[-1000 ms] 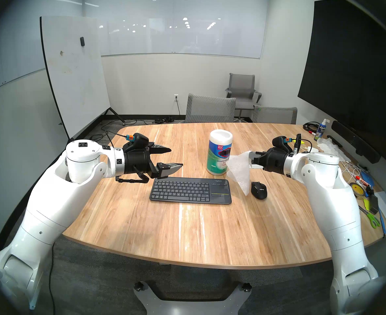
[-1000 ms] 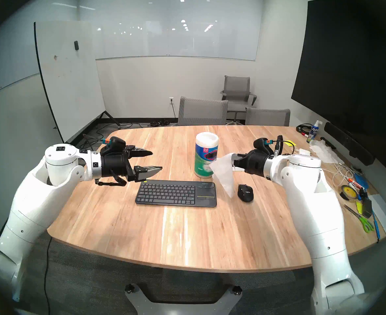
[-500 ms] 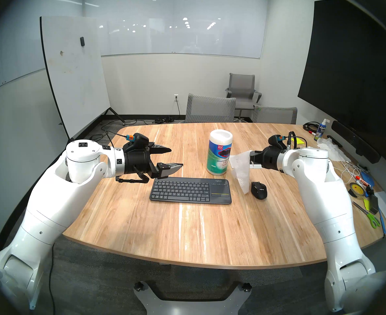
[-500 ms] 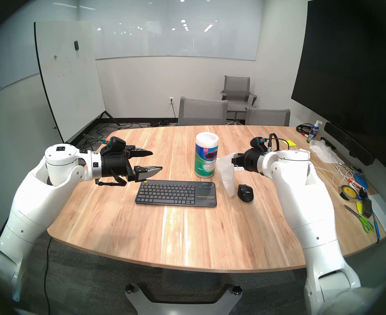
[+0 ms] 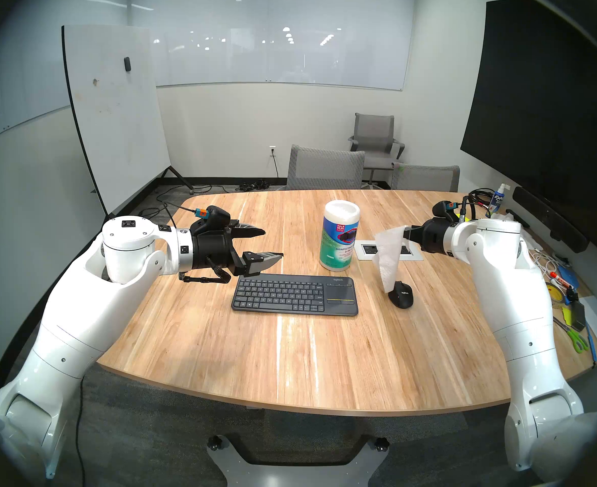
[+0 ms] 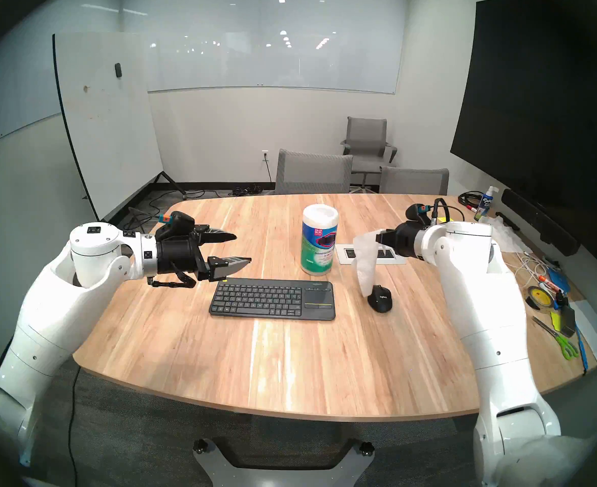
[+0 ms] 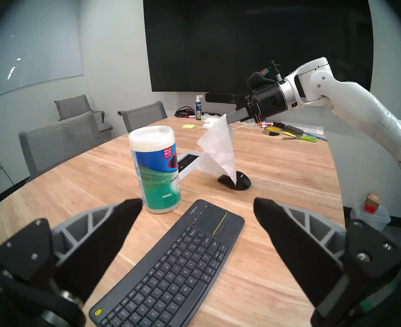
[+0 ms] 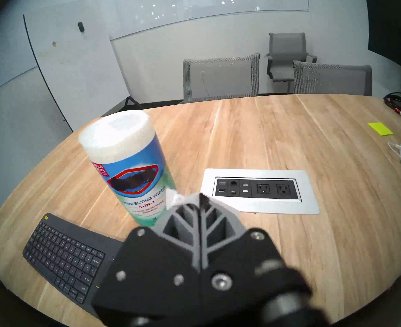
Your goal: Wipe the keyboards and mice with a disinfecting wipe, then set the wipe down
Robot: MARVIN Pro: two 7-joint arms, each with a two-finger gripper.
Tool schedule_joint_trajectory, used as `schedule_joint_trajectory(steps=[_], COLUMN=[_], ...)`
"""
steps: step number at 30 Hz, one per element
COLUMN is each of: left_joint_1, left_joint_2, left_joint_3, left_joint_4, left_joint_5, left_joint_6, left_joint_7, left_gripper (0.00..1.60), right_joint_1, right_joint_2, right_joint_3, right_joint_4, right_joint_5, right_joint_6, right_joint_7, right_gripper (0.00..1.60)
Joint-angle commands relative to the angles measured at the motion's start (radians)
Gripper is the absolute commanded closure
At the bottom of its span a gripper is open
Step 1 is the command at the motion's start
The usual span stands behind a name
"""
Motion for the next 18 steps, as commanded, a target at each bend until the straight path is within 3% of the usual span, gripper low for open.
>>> schedule_joint_trajectory(steps=[1, 18], left_joint_1=[-0.010, -0.010], left_joint_2=[-0.001, -0.002], left_joint_3=[-0.007, -0.008], left_joint_4=[-0.017, -0.018], left_joint_5=[-0.003, -0.003], left_joint_6=[-0.002, -0.002], left_joint_7=[0.001, 0.001], left_gripper=[0.00, 0.00], right_joint_1=[0.019, -0.098], right_joint_2=[0.053, 0.140], right_joint_3=[0.033, 0.135], right_joint_4=[-0.018, -0.070], right_joint_5=[0.023, 0.056], right_joint_6=[0.005, 0.030], right_joint_7=[0.055, 0.166], right_gripper=[1.60, 1.60])
